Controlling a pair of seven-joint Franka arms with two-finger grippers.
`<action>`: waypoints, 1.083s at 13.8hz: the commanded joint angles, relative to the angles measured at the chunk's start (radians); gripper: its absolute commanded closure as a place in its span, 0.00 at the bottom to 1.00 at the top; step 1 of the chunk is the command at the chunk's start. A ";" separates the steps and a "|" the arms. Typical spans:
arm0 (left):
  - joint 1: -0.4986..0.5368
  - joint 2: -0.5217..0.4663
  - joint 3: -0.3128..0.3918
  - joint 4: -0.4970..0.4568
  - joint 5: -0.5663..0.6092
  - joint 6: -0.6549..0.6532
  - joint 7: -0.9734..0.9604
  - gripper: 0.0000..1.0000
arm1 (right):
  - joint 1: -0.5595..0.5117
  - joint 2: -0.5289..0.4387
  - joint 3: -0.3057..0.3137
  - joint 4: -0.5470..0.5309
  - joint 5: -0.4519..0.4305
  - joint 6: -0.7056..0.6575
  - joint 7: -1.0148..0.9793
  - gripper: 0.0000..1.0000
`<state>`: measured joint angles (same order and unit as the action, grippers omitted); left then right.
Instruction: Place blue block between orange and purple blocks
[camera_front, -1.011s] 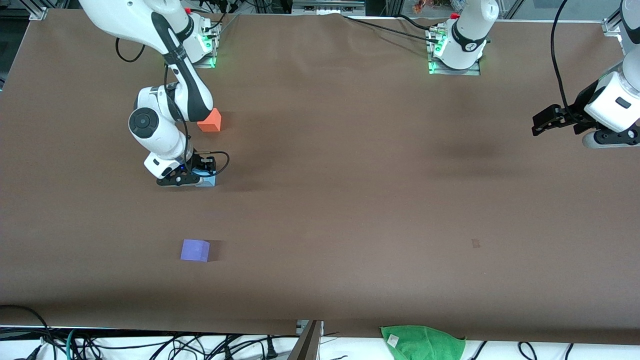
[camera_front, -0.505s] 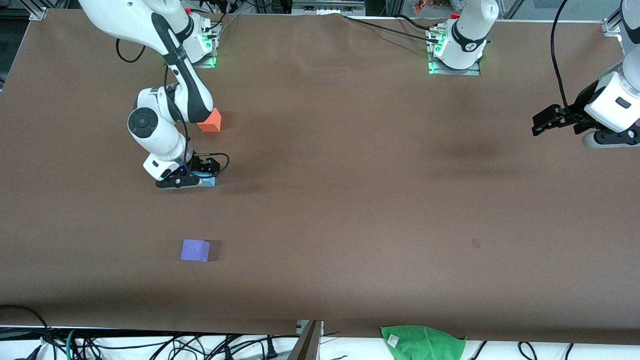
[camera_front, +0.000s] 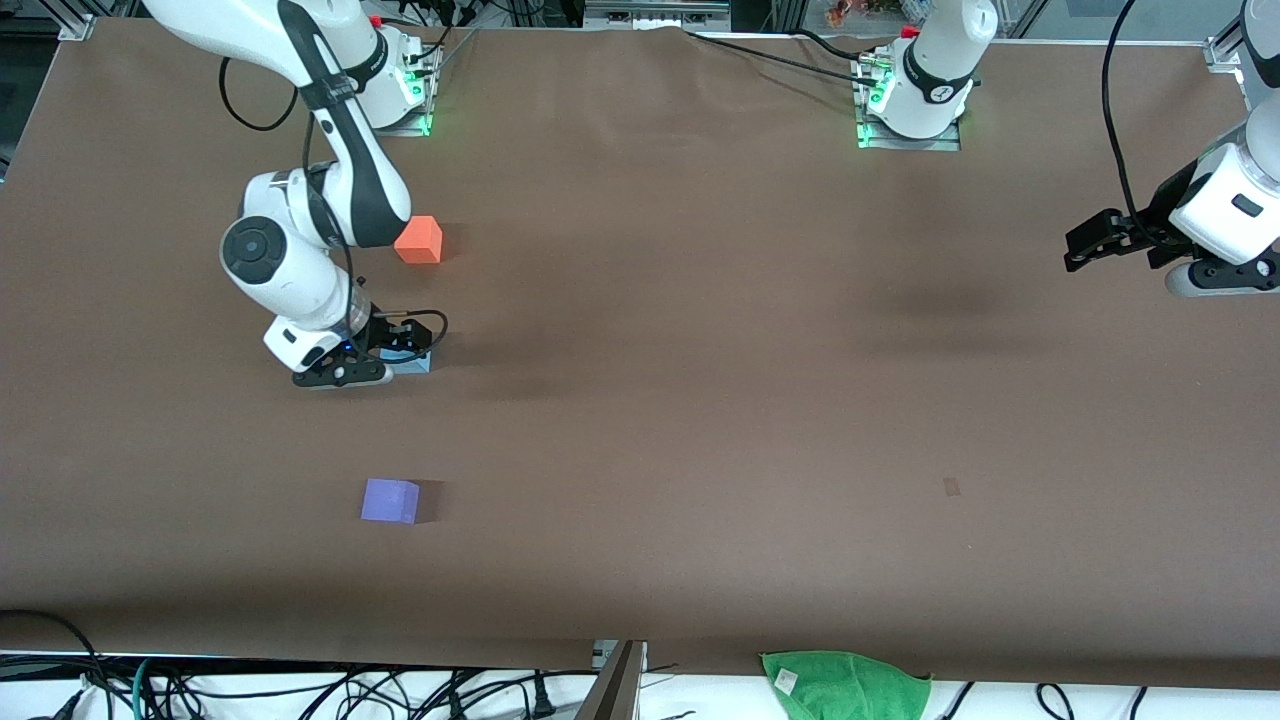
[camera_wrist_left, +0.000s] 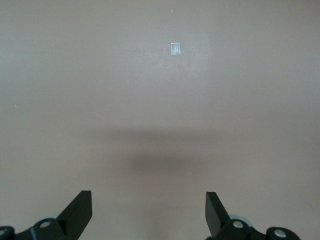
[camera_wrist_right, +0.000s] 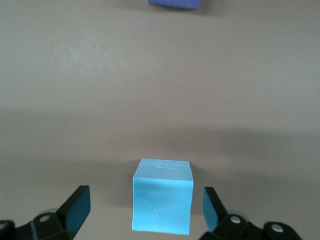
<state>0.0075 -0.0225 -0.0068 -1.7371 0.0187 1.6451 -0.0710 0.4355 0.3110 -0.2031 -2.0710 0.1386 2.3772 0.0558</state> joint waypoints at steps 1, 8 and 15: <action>0.006 0.010 -0.002 0.028 0.004 -0.019 0.020 0.00 | 0.000 -0.024 -0.019 0.092 -0.002 -0.171 -0.019 0.00; 0.006 0.010 -0.002 0.028 0.004 -0.019 0.020 0.00 | -0.009 -0.024 -0.075 0.458 -0.063 -0.662 -0.050 0.00; 0.006 0.012 -0.002 0.028 0.004 -0.019 0.020 0.00 | -0.038 -0.071 -0.082 0.641 -0.071 -0.892 -0.042 0.00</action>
<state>0.0076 -0.0223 -0.0068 -1.7364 0.0187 1.6451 -0.0710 0.4234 0.2709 -0.2907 -1.4639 0.0701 1.5295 0.0203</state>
